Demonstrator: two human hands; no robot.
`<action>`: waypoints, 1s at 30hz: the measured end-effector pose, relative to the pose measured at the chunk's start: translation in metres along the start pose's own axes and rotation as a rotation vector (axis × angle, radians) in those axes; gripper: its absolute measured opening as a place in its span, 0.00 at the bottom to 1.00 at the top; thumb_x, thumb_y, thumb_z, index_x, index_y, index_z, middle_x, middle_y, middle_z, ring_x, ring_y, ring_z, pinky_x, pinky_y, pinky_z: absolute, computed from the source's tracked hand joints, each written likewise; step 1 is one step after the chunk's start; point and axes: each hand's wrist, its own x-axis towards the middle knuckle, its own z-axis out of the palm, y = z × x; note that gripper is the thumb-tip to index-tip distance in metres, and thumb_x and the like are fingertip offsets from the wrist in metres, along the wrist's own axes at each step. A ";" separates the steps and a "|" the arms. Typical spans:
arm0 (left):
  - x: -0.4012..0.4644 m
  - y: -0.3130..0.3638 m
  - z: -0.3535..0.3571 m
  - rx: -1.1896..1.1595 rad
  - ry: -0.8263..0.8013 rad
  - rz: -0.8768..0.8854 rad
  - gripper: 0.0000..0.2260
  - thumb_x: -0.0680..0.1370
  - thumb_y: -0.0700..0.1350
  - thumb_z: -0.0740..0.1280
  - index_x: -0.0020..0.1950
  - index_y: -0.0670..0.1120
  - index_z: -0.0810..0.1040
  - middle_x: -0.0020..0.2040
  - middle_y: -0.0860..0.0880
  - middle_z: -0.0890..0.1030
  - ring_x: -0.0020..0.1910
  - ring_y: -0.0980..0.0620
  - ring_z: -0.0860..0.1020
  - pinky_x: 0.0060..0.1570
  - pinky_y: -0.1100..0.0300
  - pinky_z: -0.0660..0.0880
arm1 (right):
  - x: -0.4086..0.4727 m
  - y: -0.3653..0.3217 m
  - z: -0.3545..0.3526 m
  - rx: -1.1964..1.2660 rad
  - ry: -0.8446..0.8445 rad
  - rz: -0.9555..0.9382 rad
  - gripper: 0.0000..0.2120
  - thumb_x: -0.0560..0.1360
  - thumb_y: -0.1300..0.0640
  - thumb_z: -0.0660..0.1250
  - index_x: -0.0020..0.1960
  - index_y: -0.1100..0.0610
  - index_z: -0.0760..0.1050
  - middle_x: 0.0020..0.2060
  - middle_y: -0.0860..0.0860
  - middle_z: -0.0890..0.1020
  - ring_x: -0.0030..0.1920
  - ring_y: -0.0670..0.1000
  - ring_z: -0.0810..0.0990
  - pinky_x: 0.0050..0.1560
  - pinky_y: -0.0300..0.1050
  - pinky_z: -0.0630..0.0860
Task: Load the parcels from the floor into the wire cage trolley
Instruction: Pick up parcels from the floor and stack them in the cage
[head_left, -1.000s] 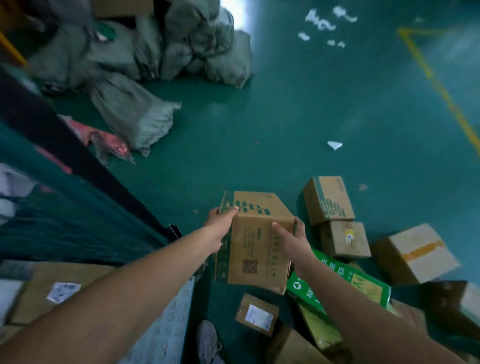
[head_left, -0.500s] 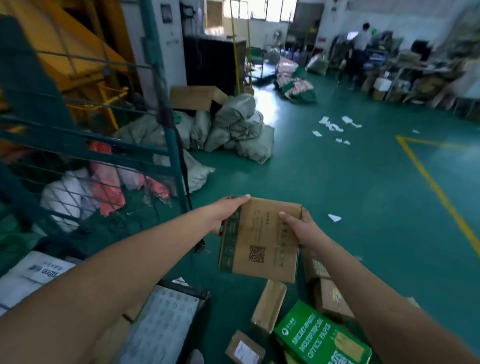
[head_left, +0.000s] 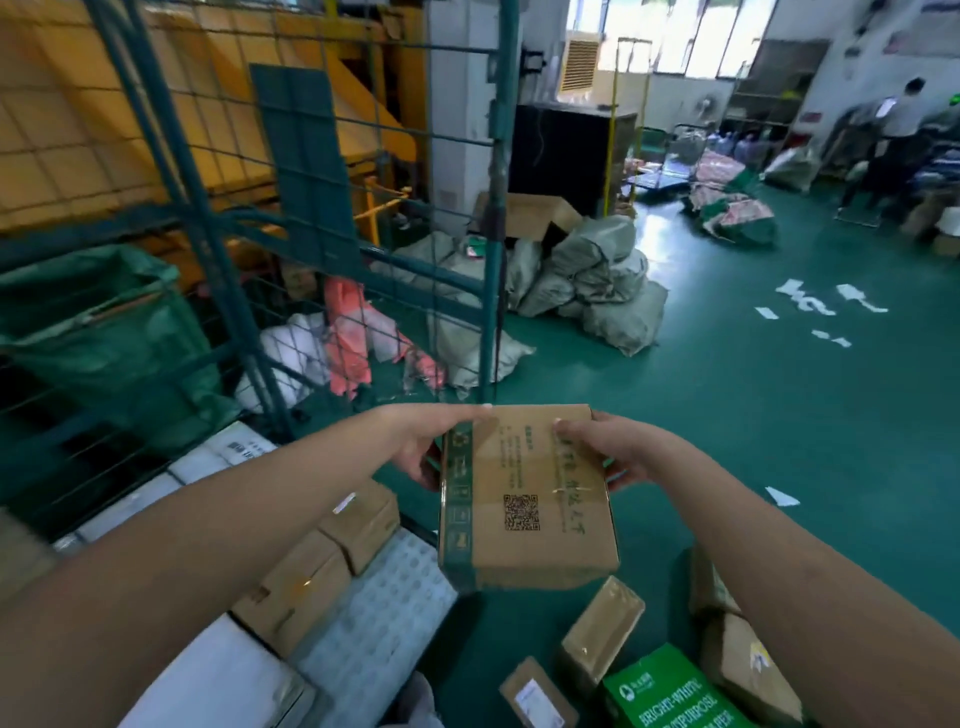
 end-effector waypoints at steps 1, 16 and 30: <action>-0.007 -0.006 -0.006 -0.011 0.011 -0.006 0.47 0.60 0.72 0.78 0.69 0.44 0.75 0.61 0.39 0.82 0.58 0.39 0.82 0.55 0.45 0.81 | 0.002 -0.005 0.007 -0.021 -0.028 -0.008 0.20 0.80 0.37 0.65 0.65 0.48 0.72 0.57 0.54 0.81 0.55 0.58 0.81 0.61 0.61 0.78; -0.115 -0.177 -0.174 -0.513 0.369 -0.073 0.30 0.71 0.70 0.72 0.57 0.46 0.79 0.64 0.37 0.78 0.58 0.37 0.81 0.60 0.42 0.79 | 0.034 -0.165 0.223 -0.246 -0.415 -0.234 0.21 0.78 0.36 0.65 0.60 0.51 0.78 0.51 0.53 0.87 0.53 0.57 0.85 0.61 0.61 0.80; -0.163 -0.333 -0.338 -0.916 0.537 -0.102 0.23 0.78 0.63 0.68 0.52 0.42 0.75 0.59 0.37 0.80 0.52 0.38 0.80 0.40 0.47 0.79 | 0.041 -0.310 0.450 -0.404 -0.554 -0.455 0.24 0.75 0.33 0.64 0.61 0.49 0.79 0.53 0.50 0.86 0.53 0.54 0.85 0.57 0.57 0.81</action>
